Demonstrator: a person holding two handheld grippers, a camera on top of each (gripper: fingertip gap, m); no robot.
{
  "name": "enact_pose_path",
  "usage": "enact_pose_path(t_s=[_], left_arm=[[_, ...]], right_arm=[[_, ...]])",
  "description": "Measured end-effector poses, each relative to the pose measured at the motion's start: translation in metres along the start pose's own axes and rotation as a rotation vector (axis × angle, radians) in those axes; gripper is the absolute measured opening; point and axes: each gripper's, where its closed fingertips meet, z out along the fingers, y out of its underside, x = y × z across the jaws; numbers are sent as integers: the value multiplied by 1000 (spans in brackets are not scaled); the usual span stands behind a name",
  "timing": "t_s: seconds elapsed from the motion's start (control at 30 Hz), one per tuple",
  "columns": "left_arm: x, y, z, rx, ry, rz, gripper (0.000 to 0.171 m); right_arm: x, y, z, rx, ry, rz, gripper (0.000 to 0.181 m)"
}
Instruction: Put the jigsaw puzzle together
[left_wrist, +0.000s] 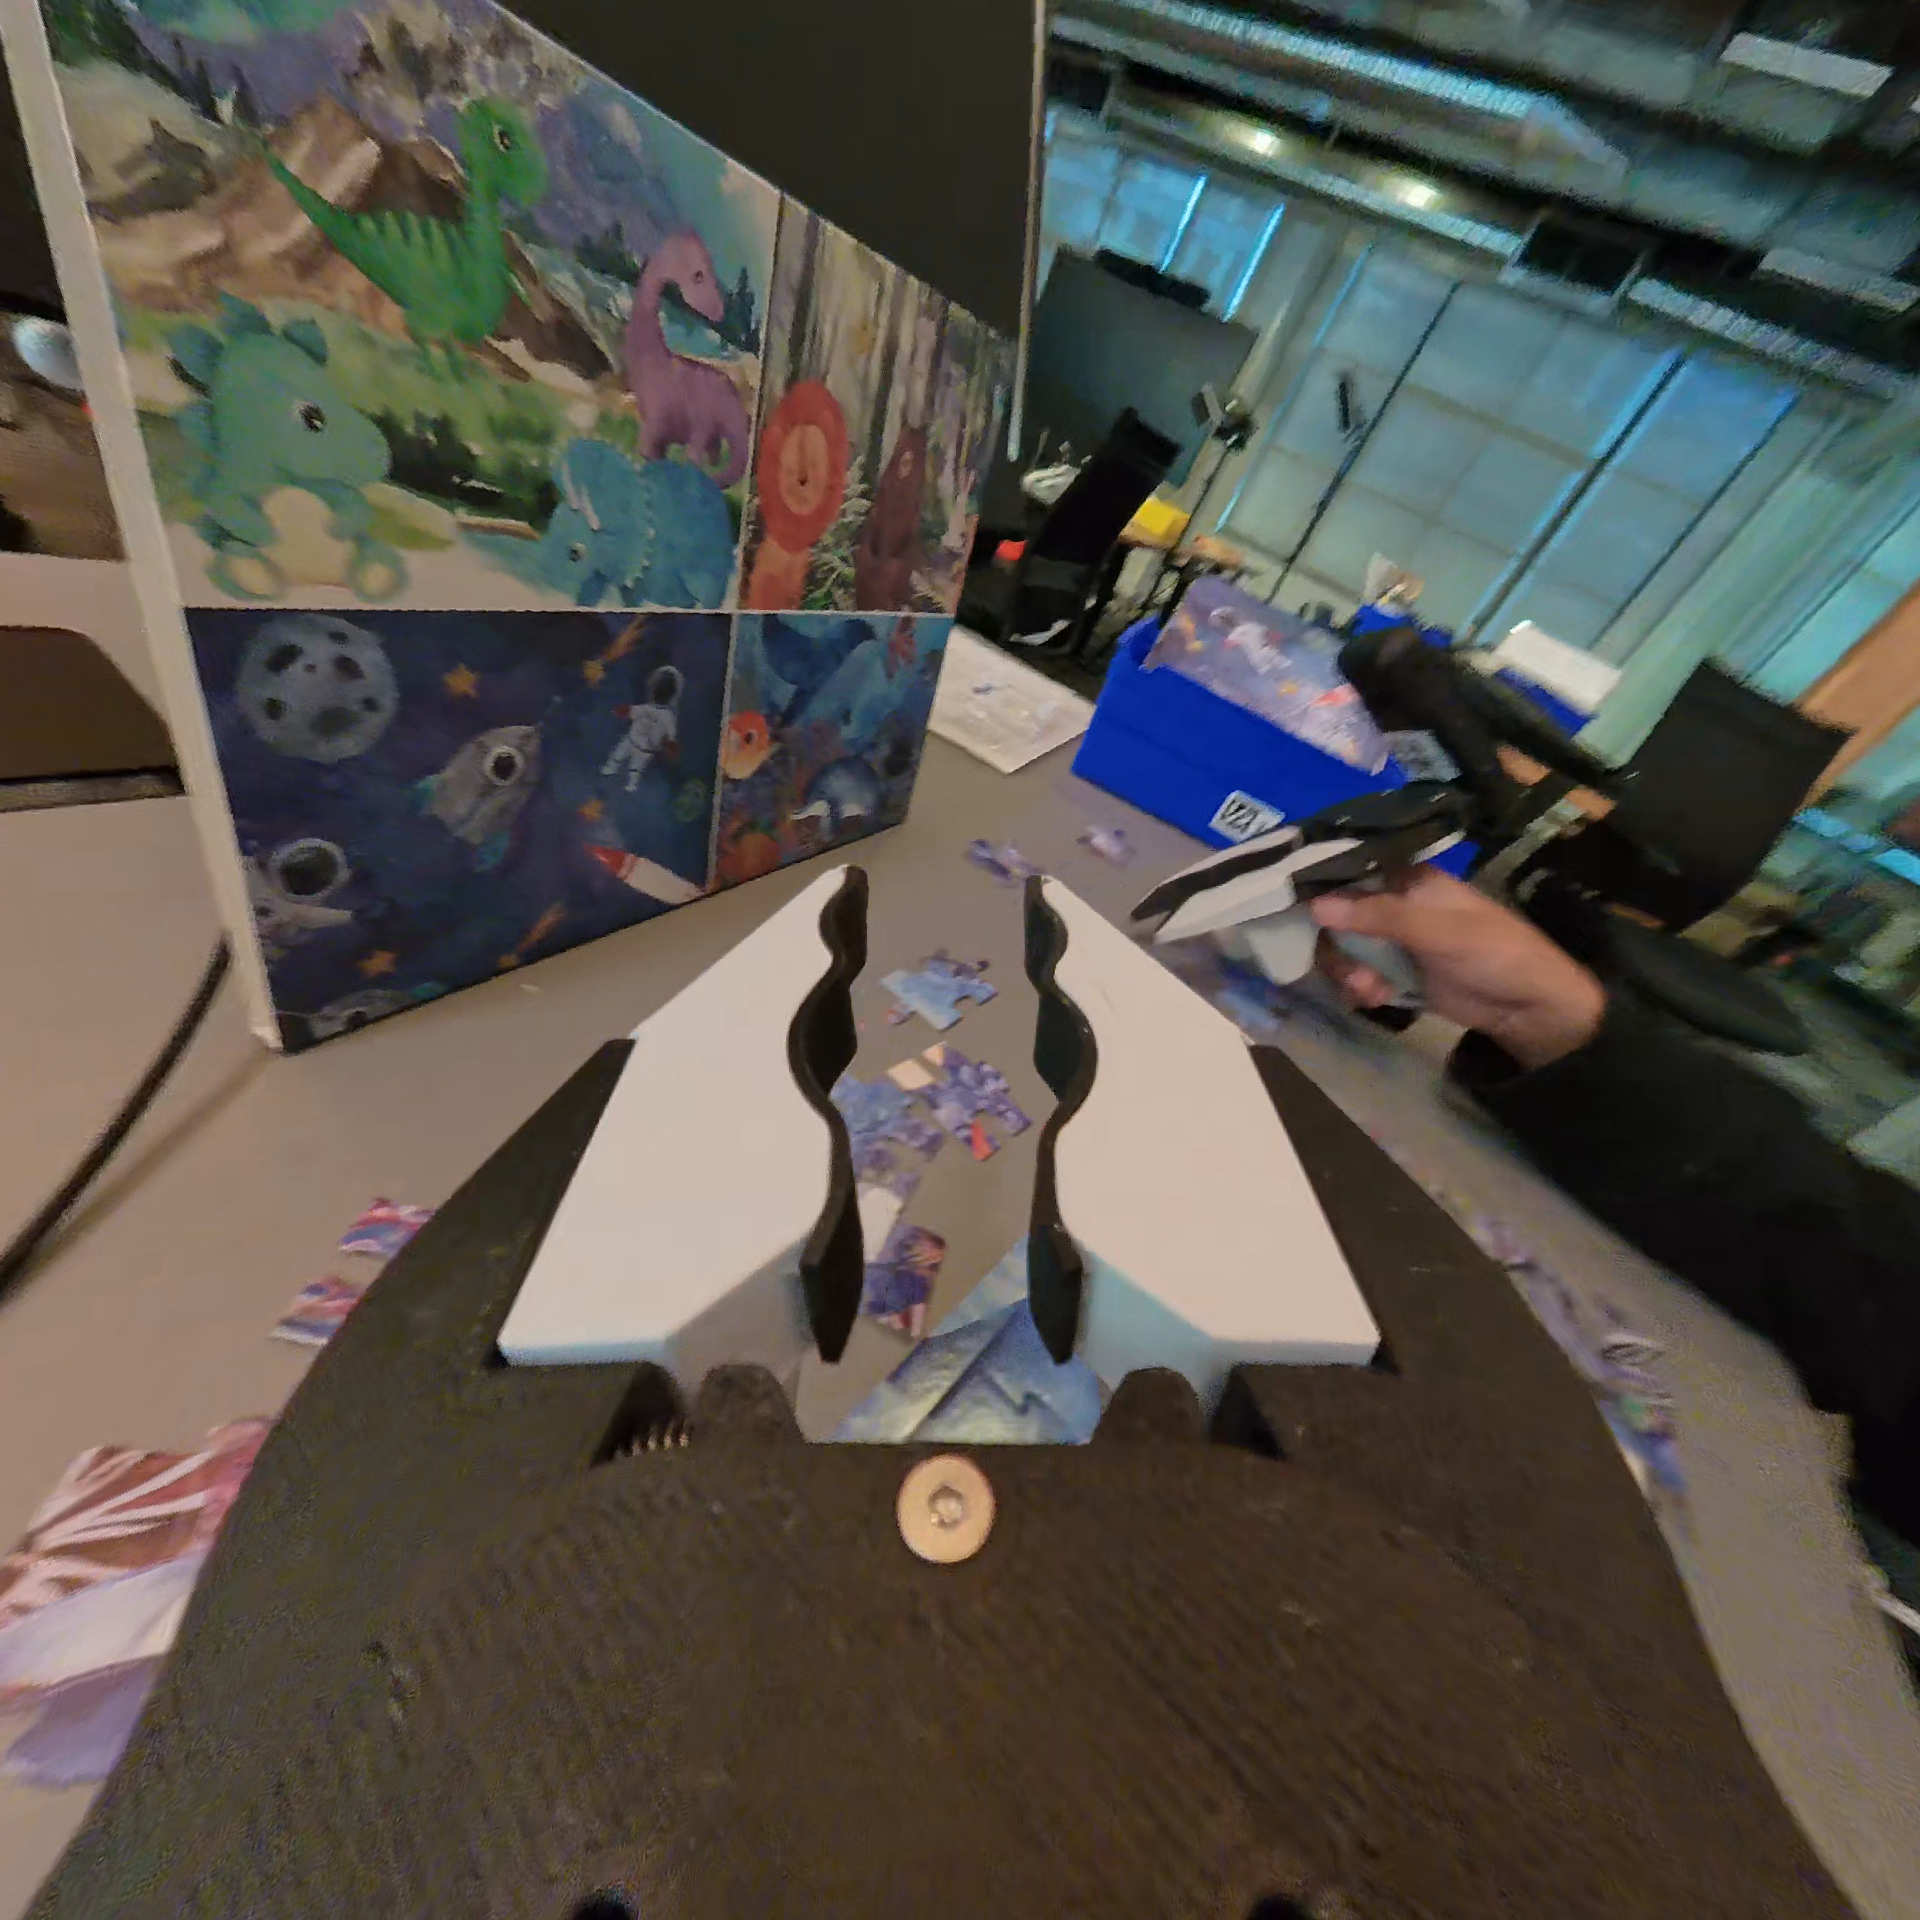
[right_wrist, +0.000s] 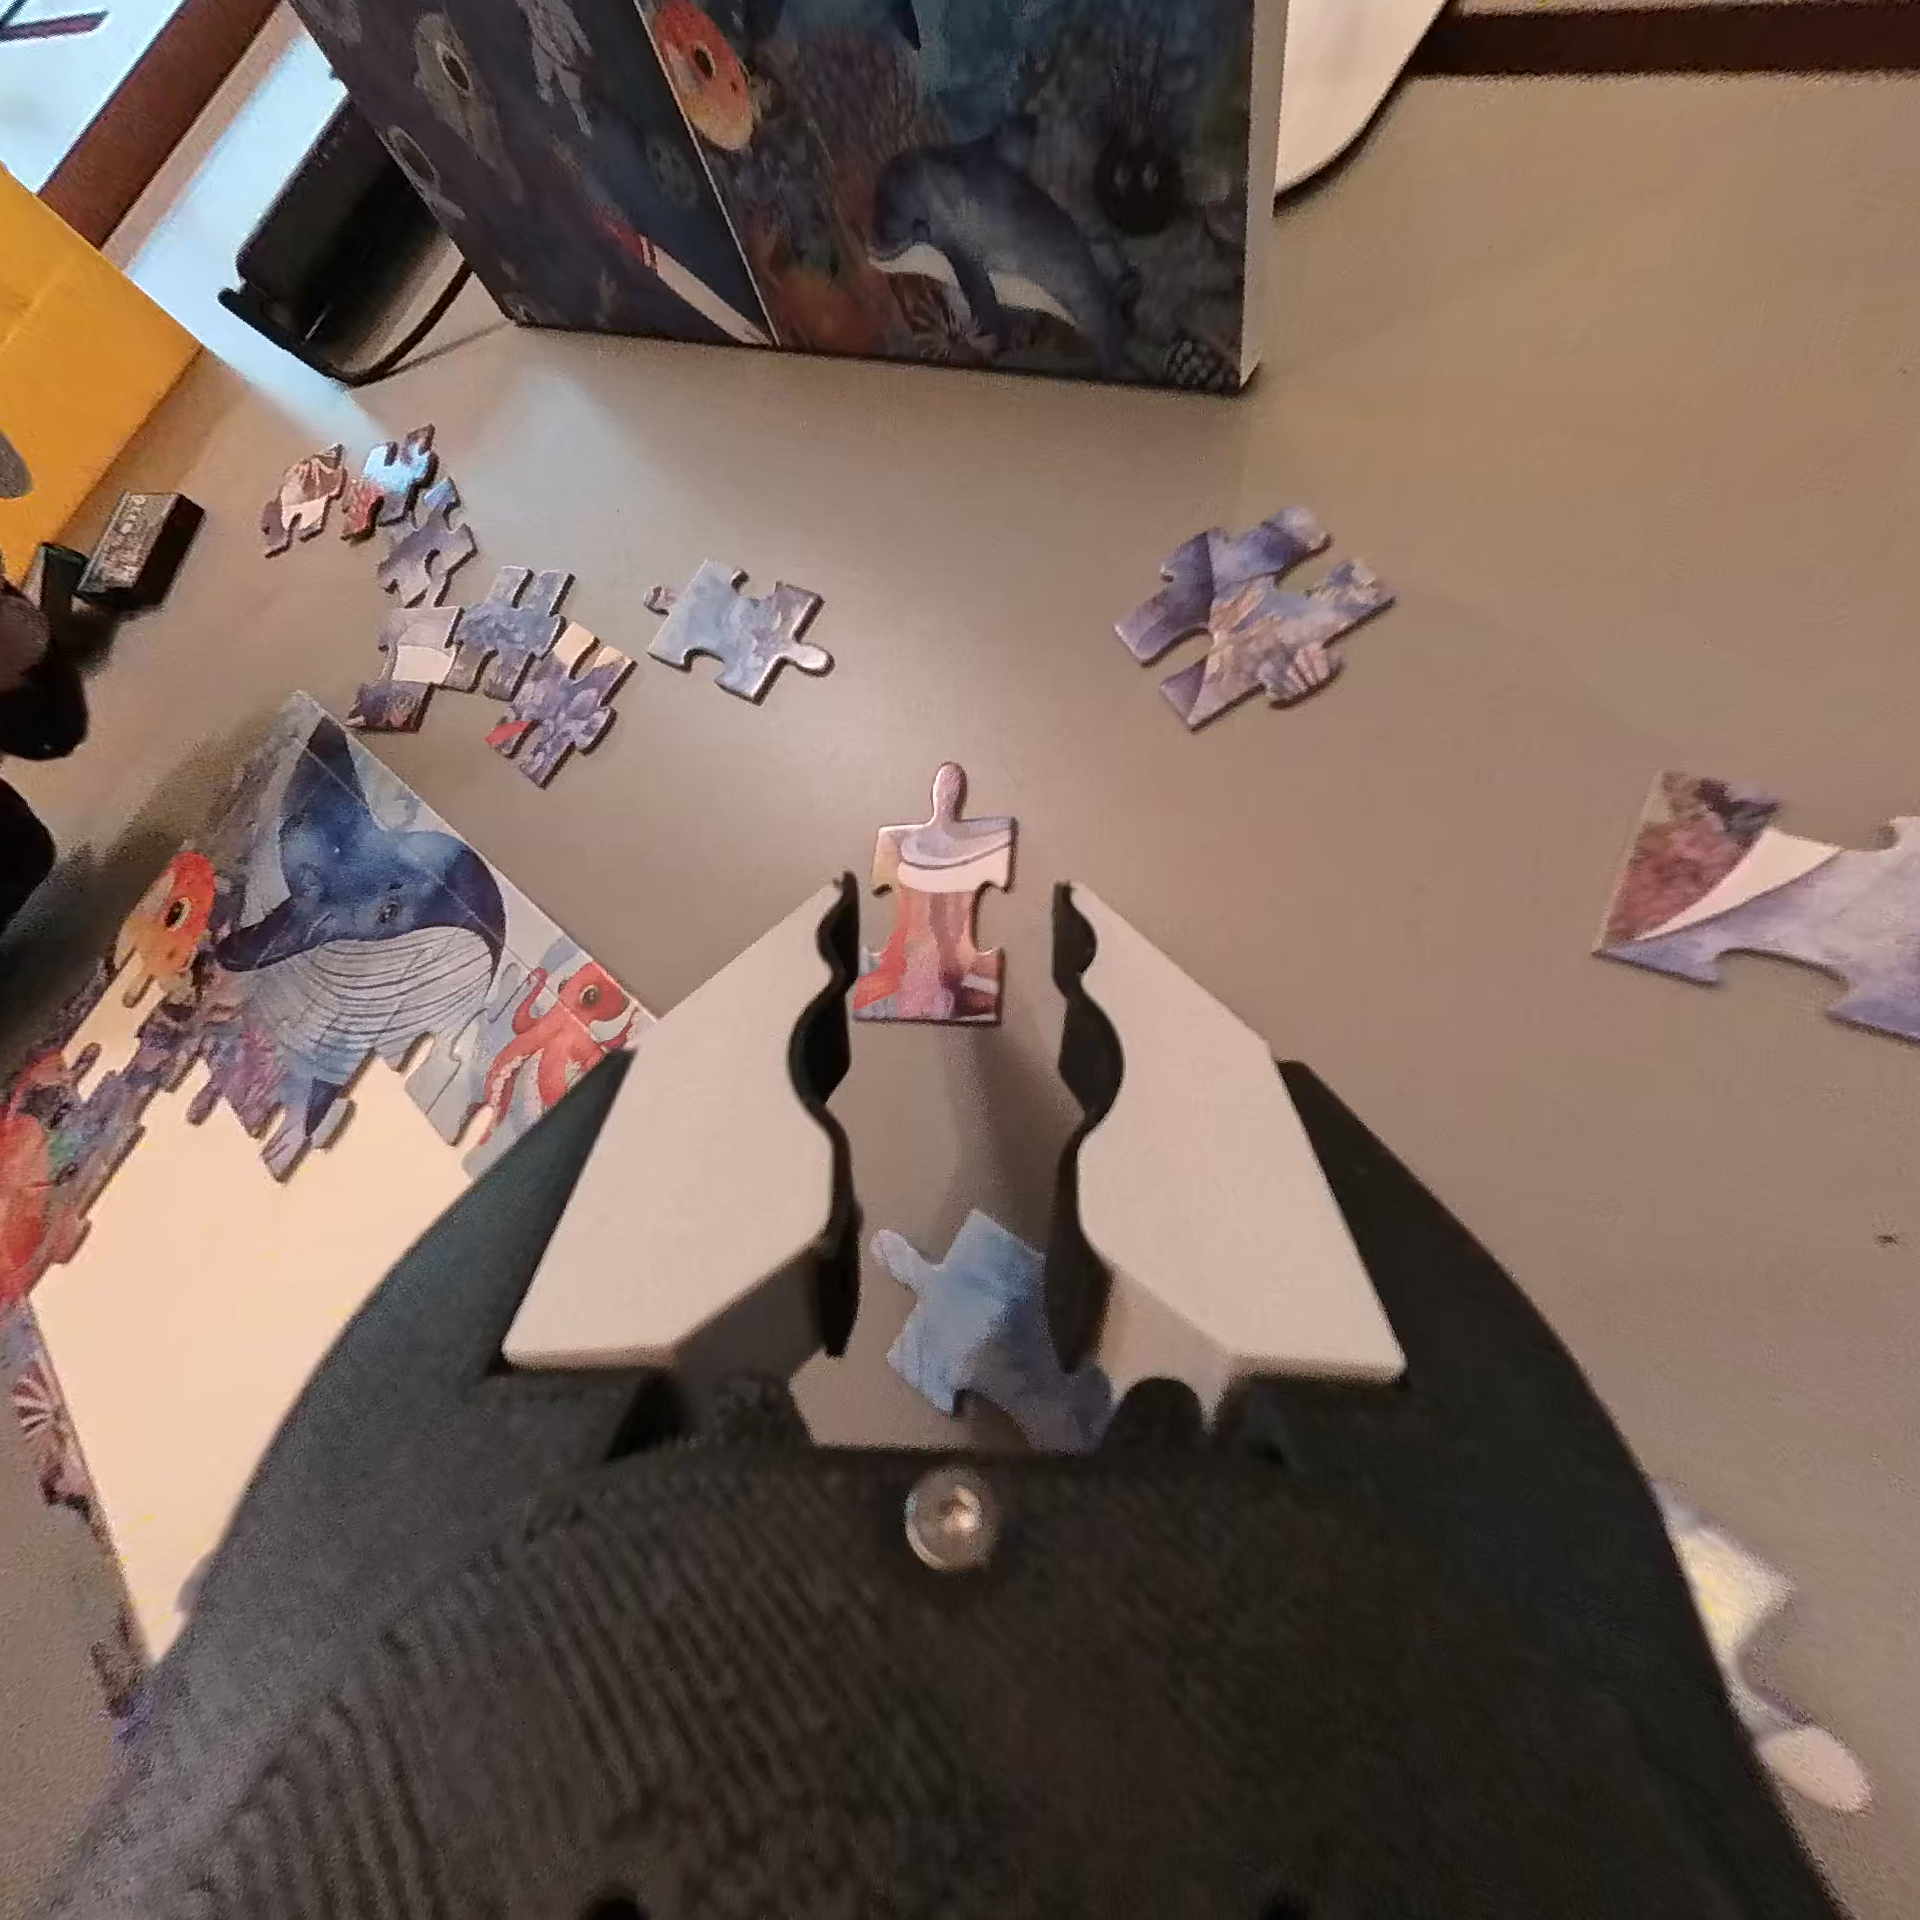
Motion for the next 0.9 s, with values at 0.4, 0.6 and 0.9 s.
enact_pose_path(t_s=[0.4, 0.6, 0.9], left_arm=[[-42, 30, -15, -296, -300, 416, 8], [-42, 49, -8, -363, -267, 398, 8], [-37, 59, -2, -409, -260, 444, 8]], right_arm=[[-25, 23, 9, -148, -81, -67, 35], [-18, 6, 3, -59, -12, -139, 33], [-20, -14, -5, 52, 40, -244, 31]])
